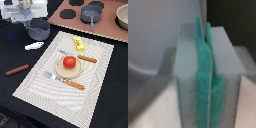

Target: Interact with the objects in diverse but meaningful ways.

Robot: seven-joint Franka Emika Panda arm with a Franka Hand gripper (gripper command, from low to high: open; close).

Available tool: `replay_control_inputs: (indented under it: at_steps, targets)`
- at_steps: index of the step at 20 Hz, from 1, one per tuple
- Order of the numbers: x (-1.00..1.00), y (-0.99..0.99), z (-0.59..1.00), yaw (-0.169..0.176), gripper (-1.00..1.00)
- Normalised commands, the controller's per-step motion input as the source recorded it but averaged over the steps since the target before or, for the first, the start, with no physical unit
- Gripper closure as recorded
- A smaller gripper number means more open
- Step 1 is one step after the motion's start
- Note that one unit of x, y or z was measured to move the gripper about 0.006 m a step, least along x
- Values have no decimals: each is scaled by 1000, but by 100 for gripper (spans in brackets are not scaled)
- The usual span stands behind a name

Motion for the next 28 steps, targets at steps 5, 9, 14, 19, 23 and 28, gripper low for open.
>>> replay_control_inputs:
  at_steps: [5, 9, 14, 19, 23, 28]
  targets:
    - [-385, 30, -250, 0, -100]
    - [-225, 0, 138, -16, -100]
    - [-59, 0, 758, -84, -100]
    - [-23, -77, 912, -72, -100]
    - [283, -283, 658, -20, -100]
    - [590, -394, 290, 18, -100]
